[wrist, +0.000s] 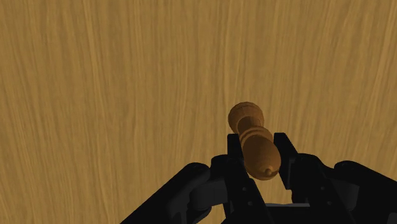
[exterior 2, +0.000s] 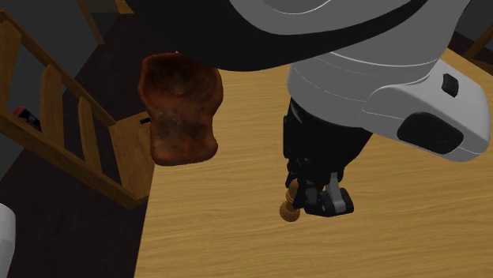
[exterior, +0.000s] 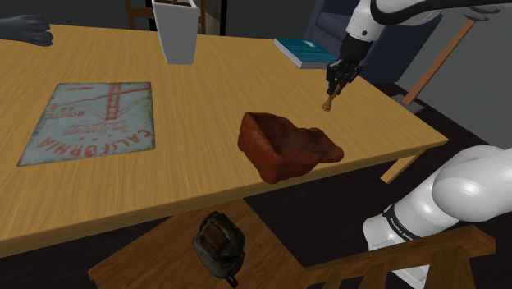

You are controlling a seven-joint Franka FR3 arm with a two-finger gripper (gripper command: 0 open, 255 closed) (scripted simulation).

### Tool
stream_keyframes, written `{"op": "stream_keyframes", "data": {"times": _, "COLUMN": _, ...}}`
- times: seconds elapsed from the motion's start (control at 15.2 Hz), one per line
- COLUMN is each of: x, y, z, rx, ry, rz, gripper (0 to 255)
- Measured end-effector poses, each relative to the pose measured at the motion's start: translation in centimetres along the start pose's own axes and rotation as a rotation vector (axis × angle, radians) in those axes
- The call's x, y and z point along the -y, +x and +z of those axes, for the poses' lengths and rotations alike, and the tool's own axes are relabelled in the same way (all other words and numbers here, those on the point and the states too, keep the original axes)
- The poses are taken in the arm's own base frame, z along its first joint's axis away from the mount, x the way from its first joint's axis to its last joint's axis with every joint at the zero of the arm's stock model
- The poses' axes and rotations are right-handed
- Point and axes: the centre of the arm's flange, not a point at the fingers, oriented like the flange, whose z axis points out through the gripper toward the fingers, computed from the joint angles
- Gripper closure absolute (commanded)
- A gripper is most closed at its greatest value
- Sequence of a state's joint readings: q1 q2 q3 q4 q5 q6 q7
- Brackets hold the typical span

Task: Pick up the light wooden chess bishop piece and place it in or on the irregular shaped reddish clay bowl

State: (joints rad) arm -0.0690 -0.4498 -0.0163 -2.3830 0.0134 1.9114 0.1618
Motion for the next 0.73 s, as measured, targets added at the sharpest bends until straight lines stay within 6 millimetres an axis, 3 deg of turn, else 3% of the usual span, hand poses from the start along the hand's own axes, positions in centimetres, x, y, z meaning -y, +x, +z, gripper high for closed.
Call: {"op": "stream_keyframes", "data": {"times": 0.73, "x": 0.0, "y": -0.1, "z": -5.2, "rx": 0.001, "ry": 0.0, "rz": 0.0, "gripper": 255}}
